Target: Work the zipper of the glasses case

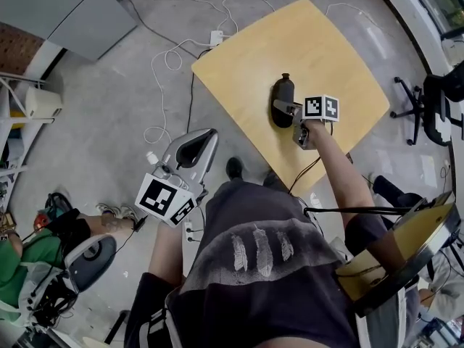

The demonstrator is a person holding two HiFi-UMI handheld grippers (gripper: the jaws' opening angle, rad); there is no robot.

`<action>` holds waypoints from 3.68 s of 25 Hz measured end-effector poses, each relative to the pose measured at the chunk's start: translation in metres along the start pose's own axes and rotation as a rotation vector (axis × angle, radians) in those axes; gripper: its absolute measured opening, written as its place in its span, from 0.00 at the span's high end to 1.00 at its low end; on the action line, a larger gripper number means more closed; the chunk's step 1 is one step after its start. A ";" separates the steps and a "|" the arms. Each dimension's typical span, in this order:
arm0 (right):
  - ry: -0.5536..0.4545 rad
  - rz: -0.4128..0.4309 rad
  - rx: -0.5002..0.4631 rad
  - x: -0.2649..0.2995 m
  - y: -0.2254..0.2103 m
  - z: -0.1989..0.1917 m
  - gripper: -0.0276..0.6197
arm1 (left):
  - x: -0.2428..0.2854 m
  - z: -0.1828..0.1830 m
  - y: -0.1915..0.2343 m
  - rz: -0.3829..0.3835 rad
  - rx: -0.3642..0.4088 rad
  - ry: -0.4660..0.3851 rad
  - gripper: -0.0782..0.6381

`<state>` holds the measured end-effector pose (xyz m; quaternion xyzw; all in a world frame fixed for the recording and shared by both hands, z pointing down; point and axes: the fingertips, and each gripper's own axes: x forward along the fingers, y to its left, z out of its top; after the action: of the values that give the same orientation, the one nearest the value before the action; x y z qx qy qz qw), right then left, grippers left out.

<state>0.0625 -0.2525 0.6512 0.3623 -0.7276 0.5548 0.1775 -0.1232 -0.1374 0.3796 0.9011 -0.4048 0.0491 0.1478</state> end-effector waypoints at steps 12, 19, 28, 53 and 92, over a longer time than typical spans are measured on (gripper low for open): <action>-0.040 0.329 -0.070 -0.042 0.072 -0.019 0.54 | 0.023 -0.008 0.005 -0.064 0.169 0.073 0.89; 0.014 0.538 -0.223 -0.088 0.146 -0.041 0.54 | 0.065 -0.052 -0.006 -0.292 0.431 0.277 0.64; 0.060 0.608 -0.316 -0.106 0.181 -0.060 0.54 | 0.092 -0.087 -0.016 -0.354 0.670 0.369 0.64; 0.035 0.442 -0.487 -0.108 0.170 -0.073 0.55 | 0.074 -0.090 -0.038 -0.310 0.706 0.382 0.89; -0.055 0.904 -0.161 -0.095 0.228 -0.064 0.51 | 0.056 -0.042 -0.038 -0.399 0.566 0.220 0.90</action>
<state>-0.0477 -0.1329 0.4542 0.0080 -0.8578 0.5086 -0.0742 -0.0561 -0.1402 0.4225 0.9569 -0.1728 0.2260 -0.0580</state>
